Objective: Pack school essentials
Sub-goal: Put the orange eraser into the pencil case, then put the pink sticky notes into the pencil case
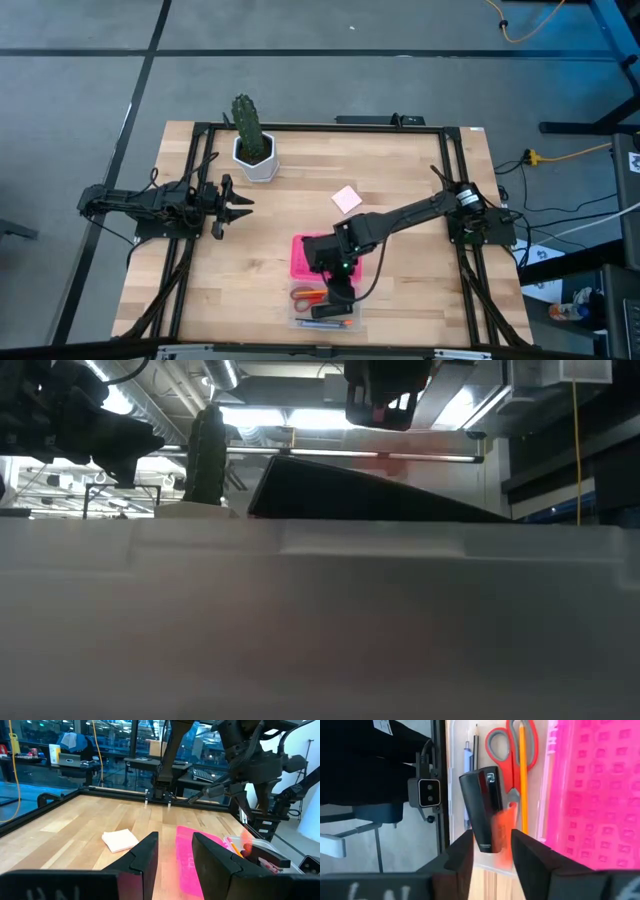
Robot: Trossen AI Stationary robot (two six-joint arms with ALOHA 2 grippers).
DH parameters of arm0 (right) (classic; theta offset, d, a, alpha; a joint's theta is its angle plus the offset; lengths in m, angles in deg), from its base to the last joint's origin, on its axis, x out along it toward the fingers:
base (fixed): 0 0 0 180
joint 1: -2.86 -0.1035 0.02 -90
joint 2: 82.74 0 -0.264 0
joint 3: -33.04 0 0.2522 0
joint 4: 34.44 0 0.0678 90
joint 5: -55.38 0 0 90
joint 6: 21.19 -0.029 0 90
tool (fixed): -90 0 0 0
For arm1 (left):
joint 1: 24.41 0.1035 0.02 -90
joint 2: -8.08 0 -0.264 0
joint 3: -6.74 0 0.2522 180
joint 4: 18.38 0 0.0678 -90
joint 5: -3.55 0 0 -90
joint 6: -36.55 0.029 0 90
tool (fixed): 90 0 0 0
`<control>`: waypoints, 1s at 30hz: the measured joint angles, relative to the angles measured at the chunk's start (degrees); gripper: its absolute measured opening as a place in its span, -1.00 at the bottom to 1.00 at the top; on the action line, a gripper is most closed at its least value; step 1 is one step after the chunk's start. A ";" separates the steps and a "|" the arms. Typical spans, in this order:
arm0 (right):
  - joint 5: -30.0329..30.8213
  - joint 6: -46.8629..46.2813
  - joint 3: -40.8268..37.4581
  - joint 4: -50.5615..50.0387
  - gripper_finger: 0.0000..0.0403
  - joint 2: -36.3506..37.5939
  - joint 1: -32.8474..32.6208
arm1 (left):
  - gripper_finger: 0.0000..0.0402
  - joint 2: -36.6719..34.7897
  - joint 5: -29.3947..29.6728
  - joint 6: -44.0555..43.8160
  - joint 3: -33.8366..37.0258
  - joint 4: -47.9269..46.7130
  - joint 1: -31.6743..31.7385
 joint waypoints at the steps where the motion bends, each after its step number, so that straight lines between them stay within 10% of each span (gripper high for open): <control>1: -0.01 0.00 0.00 0.00 -0.29 0.00 -0.08 | -0.43 0.00 0.00 -0.01 0.00 -0.01 0.00; 19: 10.08 -1.16 -0.04 -7.84 -0.27 5.24 2.96 | -0.43 0.02 0.00 0.00 0.00 -0.02 0.01; 30: 35.66 2.67 -0.04 -14.08 -0.27 15.14 12.92 | -0.43 0.02 -0.01 0.00 0.00 -0.01 0.01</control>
